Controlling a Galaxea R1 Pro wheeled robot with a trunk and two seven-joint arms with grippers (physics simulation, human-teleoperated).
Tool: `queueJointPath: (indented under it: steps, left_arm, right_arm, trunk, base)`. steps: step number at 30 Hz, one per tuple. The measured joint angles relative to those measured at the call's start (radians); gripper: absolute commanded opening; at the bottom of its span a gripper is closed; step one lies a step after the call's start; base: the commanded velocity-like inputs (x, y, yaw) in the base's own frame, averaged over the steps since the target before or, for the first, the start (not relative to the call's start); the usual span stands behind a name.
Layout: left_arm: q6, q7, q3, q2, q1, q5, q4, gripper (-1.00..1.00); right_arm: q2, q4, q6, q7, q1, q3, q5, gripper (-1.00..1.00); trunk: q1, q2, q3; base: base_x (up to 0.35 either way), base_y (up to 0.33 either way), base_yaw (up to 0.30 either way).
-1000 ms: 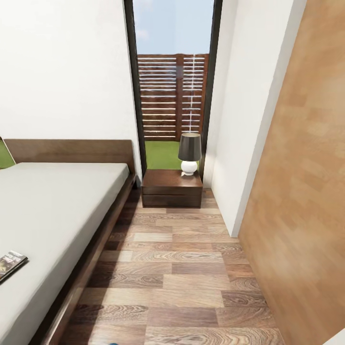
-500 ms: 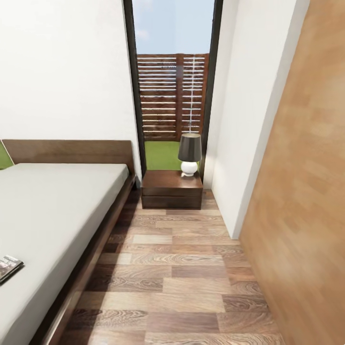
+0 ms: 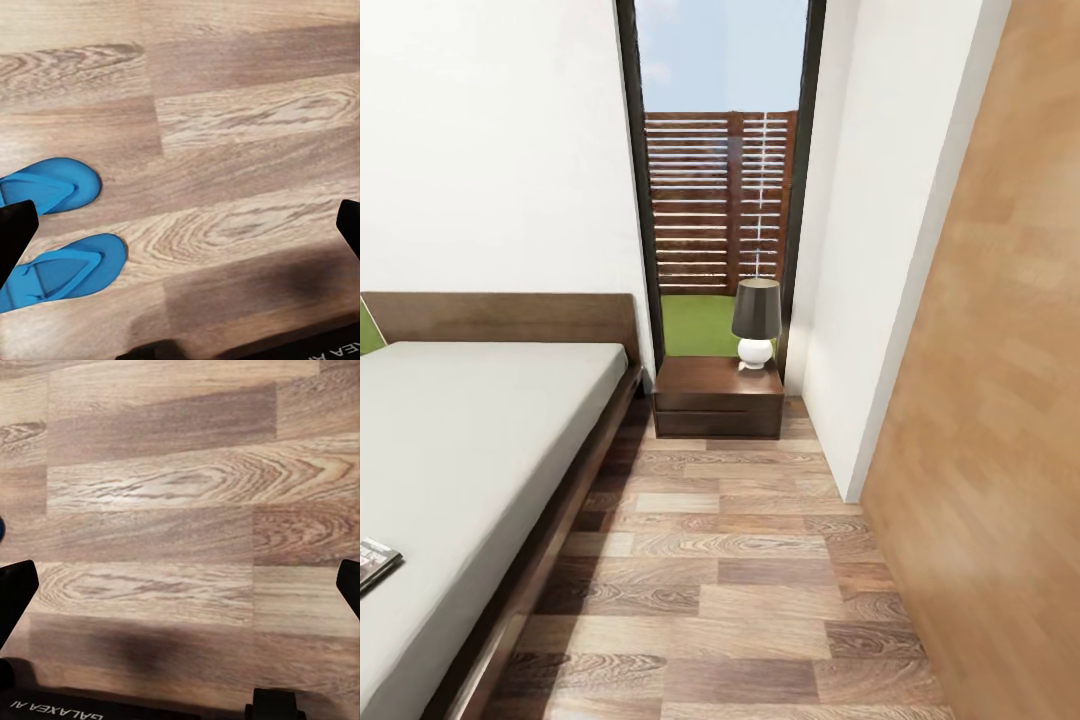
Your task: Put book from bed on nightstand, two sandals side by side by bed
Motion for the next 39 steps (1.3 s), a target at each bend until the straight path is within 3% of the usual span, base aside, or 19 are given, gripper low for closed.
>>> queueJointPath:
  steps: [31, 39]
  left_arm:
    - [0.001, 0.000, 0.000, -0.006, 0.001, 0.000, 0.002, 1.00]
    - [0.001, 0.000, 0.001, -0.006, 0.001, 0.000, 0.000, 1.00]
  right_arm:
    - [0.000, 0.000, 0.000, 0.000, 0.000, 0.002, 0.002, 1.00]
    - [0.000, 0.000, 0.000, 0.000, 0.000, 0.003, 0.002, 1.00]
  trunk:
    - [0.000, 0.000, 0.000]
    - [0.000, 0.000, 0.000]
  base:
    - [0.000, 0.000, -0.254]
    - [0.181, 0.000, -0.072]
